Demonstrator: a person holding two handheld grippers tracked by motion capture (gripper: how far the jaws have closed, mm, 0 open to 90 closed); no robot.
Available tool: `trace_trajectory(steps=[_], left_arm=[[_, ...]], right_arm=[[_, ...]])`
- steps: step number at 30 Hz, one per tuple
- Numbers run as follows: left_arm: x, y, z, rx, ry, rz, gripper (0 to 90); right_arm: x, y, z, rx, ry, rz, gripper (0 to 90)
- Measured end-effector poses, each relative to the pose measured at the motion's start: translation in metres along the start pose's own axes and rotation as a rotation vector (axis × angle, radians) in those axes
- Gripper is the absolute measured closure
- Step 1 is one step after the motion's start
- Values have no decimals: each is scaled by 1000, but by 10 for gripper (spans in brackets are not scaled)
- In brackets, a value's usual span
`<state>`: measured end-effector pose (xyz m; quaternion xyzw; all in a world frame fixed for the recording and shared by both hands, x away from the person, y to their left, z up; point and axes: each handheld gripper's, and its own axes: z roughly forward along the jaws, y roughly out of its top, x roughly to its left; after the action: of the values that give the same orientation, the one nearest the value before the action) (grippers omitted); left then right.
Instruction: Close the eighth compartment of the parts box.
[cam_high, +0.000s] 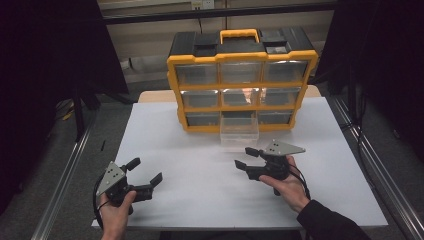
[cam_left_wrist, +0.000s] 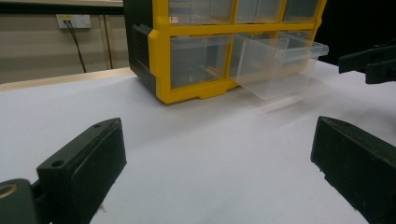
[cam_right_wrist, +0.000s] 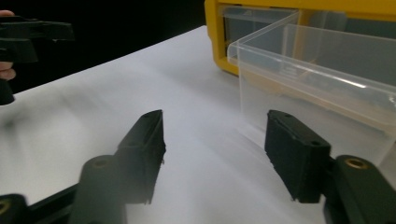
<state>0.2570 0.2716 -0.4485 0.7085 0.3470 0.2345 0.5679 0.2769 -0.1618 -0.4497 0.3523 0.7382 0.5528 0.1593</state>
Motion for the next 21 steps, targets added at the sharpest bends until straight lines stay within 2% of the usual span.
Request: trace_trajectory(steps=[5, 15, 21], left_arm=[[0, 0, 0, 0, 8, 4, 30], [-1, 0, 0, -1, 7, -14, 30], [0, 0, 0, 1, 8, -3, 30]], right_arm=[[1, 1, 3, -5, -9, -13, 508], [-2, 1, 3, -19, -30, -16, 670], [-3, 1, 4, -11, -9, -28, 799]])
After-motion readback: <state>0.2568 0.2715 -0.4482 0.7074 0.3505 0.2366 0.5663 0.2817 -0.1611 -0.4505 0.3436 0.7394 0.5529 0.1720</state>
